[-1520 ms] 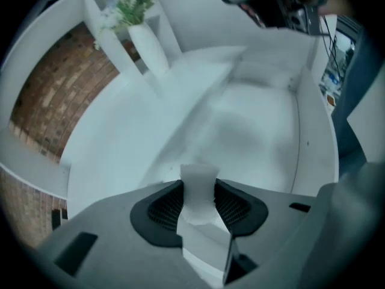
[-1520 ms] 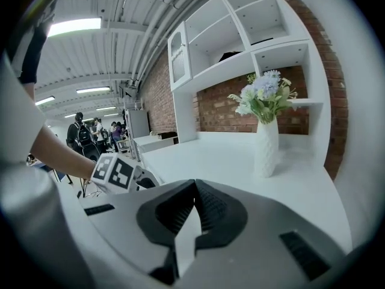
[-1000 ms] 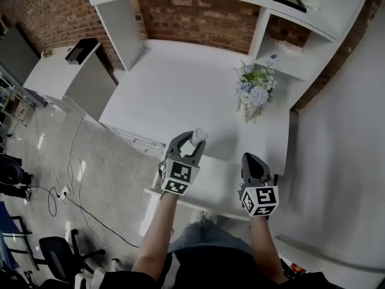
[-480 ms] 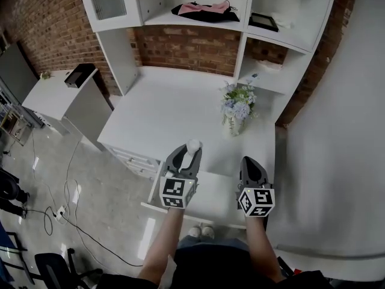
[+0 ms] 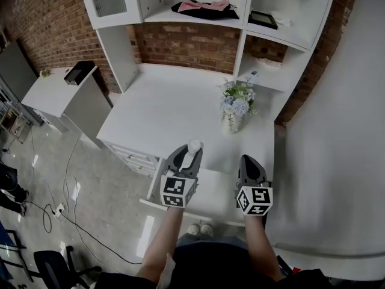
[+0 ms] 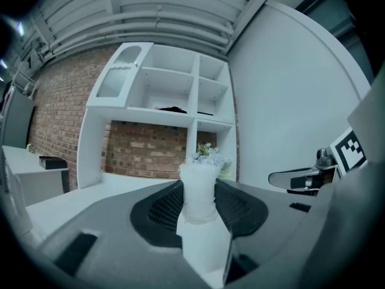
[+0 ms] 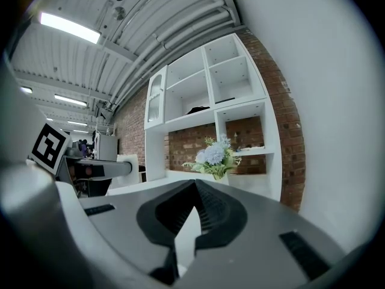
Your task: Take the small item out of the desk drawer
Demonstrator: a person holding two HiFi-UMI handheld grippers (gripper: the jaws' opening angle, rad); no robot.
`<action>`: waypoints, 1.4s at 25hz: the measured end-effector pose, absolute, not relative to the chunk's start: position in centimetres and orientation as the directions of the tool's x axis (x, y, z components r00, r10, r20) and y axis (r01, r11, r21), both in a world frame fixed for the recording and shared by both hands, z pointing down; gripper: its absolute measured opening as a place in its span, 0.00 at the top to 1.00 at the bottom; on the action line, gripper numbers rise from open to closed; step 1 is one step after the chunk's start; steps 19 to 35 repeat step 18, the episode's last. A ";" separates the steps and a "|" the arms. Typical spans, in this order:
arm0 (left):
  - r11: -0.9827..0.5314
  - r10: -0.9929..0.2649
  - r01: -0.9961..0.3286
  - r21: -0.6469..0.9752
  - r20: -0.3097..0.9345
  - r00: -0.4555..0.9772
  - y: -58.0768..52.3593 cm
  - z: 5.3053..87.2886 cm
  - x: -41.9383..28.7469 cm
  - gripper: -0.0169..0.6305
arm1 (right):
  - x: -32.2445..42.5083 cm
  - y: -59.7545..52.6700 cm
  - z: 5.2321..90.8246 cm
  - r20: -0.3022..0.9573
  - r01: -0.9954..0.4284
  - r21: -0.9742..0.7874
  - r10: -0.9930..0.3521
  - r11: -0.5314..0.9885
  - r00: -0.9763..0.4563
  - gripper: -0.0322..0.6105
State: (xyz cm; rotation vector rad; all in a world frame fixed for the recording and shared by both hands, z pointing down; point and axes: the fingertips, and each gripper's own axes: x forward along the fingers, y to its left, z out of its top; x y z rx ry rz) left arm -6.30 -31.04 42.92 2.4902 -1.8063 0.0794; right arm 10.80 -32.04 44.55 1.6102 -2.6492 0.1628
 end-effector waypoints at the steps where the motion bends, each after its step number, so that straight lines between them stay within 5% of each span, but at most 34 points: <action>1: -0.308 -0.948 -0.951 0.022 0.081 0.309 -31.0 43.0 -6.3 0.73 | 10.8 -32.0 44.6 0.087 -0.886 -0.073 -0.882 0.458 -0.463 0.95; 35: -0.295 -0.950 -0.955 0.034 0.093 0.297 -30.4 43.5 -7.3 0.73 | 10.2 -31.6 44.8 0.091 -0.883 -0.076 -0.879 0.463 -0.469 0.95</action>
